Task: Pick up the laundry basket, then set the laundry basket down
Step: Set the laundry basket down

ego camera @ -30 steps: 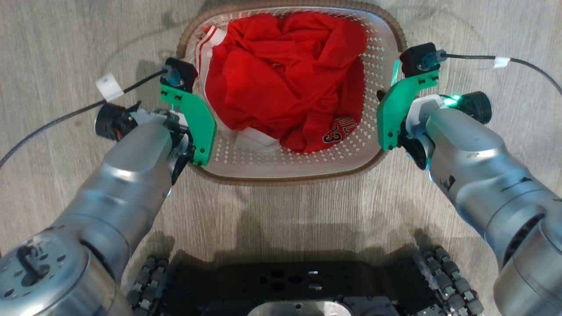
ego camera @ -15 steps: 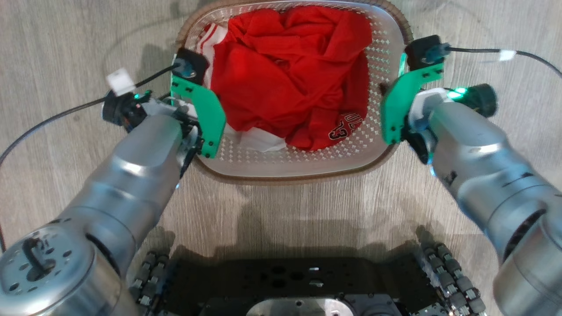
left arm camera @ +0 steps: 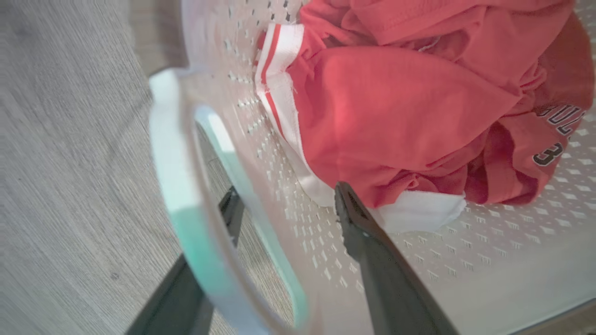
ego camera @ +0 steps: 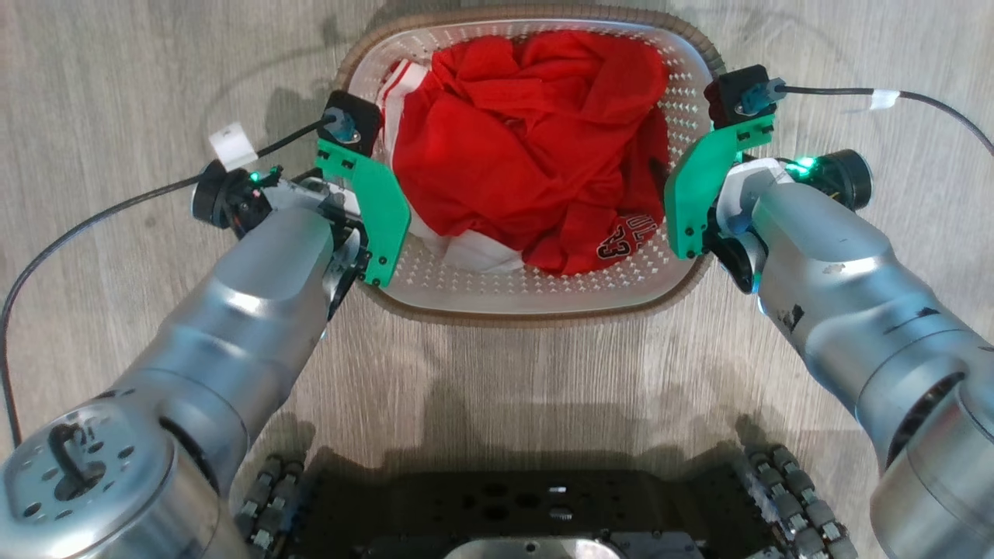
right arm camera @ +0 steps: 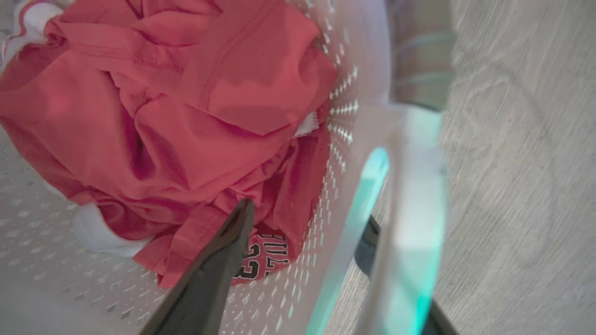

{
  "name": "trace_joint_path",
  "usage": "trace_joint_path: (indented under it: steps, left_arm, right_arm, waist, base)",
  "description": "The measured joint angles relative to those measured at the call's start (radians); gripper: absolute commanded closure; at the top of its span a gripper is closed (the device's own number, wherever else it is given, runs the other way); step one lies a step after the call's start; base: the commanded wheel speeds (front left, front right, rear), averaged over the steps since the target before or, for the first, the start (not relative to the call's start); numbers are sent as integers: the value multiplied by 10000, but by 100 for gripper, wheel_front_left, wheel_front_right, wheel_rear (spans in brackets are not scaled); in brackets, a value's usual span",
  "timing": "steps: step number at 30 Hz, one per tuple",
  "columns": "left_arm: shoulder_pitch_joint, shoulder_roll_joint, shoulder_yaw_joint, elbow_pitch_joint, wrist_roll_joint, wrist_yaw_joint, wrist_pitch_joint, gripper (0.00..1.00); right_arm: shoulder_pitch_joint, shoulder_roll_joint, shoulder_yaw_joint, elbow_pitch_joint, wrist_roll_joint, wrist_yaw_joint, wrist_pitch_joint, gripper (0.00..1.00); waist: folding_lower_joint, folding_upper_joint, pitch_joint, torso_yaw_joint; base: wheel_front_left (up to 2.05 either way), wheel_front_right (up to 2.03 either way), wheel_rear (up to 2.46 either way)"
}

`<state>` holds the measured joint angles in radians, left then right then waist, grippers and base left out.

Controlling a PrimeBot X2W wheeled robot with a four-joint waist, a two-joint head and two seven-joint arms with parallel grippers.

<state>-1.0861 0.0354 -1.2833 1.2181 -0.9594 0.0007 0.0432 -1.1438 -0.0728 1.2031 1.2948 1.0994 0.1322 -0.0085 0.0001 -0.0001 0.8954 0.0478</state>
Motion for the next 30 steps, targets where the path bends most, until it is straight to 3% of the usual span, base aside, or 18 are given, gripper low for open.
trace_joint_path:
  steps: [14, 20, 30]
  left_arm:
    - [833, 8, 48, -31, -244, 59, -217, 0]
    - [1622, -15, 274, 167, -803, -17, -596, 0]
    - [3081, -17, 314, 267, -1080, -282, -1221, 0]
  right_arm:
    - [880, -52, -606, 29, -188, 0, 336, 0]
    - [1699, 4, -828, 29, -159, 0, 499, 0]
    - [2917, 56, -1087, 27, 17, 0, -217, 0]
  waist:
    - [-2, 0, -1374, 79]
    - [-2, 1, -2771, 29]
    - [-3, 1, -5107, -57]
  base:
    - [0, 0, 0]
    - [0, 0, 0]
    - [0, 0, 0]
